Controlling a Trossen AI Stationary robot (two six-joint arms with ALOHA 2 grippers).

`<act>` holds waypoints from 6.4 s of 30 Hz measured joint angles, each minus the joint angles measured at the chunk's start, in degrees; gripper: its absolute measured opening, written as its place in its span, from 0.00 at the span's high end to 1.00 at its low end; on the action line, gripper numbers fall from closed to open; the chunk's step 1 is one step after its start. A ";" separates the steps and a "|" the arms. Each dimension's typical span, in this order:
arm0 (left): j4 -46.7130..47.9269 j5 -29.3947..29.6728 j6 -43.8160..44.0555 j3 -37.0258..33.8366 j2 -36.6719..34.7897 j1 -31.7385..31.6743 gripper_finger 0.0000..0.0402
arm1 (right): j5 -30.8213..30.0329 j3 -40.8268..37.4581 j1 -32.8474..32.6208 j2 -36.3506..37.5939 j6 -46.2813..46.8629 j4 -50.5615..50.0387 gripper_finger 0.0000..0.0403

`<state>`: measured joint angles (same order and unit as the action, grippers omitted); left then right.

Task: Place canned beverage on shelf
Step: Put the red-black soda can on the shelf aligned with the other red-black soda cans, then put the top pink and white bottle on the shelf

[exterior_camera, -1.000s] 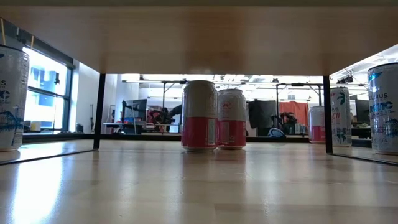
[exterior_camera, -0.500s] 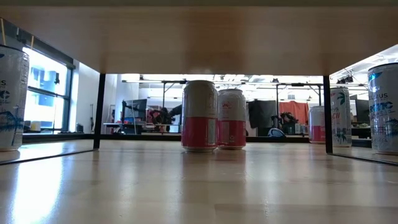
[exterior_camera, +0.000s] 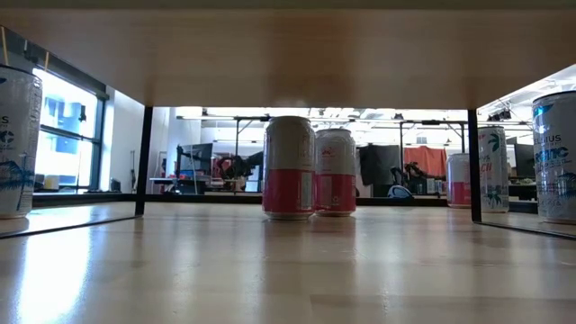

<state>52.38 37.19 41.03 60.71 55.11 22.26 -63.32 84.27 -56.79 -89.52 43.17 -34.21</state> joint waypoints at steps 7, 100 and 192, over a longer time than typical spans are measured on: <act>0.00 0.16 1.00 0.02 0.46 0.00 0.15 | -3.63 0.00 -3.89 -0.05 10.07 -9.36 0.28; -3.09 -0.61 2.37 -0.02 4.59 0.00 0.15 | -5.17 -4.50 0.30 -2.56 28.85 -23.72 0.16; -13.44 -1.91 -4.31 -0.02 6.33 2.69 0.15 | 18.15 12.07 -4.06 -1.99 13.03 -38.10 0.16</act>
<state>38.94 35.27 36.72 60.69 61.44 24.95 -45.16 96.34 -60.84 -91.50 56.20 -72.31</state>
